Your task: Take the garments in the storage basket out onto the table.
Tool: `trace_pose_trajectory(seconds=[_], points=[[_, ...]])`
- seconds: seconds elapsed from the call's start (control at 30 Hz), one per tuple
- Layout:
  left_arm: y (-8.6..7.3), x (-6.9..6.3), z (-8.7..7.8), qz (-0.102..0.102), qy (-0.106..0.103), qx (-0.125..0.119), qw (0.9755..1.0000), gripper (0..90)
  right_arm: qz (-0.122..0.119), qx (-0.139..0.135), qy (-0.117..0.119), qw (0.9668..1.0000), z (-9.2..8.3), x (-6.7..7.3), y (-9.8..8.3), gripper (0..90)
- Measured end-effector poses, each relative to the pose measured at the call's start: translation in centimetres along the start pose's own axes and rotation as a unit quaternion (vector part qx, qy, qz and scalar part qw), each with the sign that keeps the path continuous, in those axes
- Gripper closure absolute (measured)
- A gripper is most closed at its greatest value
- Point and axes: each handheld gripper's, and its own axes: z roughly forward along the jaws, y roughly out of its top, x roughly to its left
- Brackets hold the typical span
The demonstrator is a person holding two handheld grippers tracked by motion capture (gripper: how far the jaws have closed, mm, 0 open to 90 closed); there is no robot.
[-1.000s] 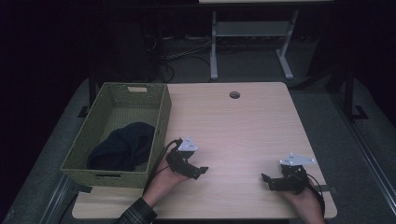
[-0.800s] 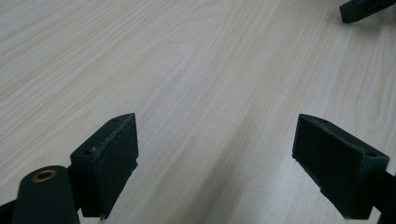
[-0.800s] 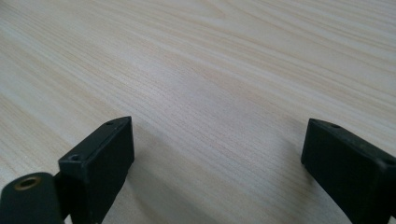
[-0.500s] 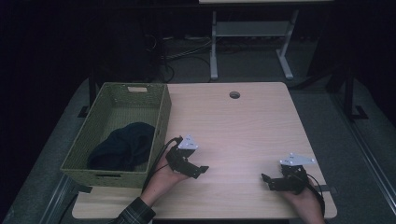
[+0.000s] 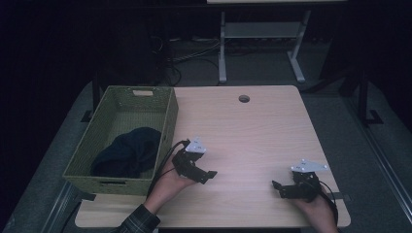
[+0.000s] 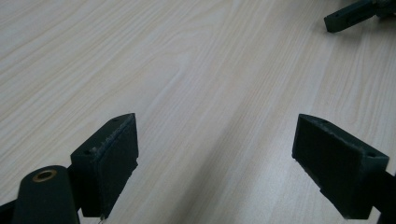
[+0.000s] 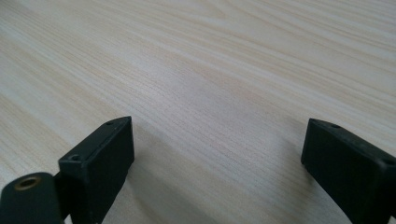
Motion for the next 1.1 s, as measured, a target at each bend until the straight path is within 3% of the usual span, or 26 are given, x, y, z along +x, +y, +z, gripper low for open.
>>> trace_pose_trajectory(seconds=[0.7,0.9,1.1], points=[[1.5,0.2,-1.3,-0.001,-0.015,0.007,0.9999,14.1,0.0,0.0,0.001,1.0,0.0,0.0,0.0,9.1],[2.4,0.4,-1.8,0.014,-0.024,0.017,0.9995,14.2,0.0,0.0,0.001,1.0,0.0,0.0,0.0,9.2],[2.8,1.0,-2.3,0.017,-0.032,0.016,0.9992,14.2,-0.002,0.0,0.0,1.0,0.0,0.0,0.0,9.1]])
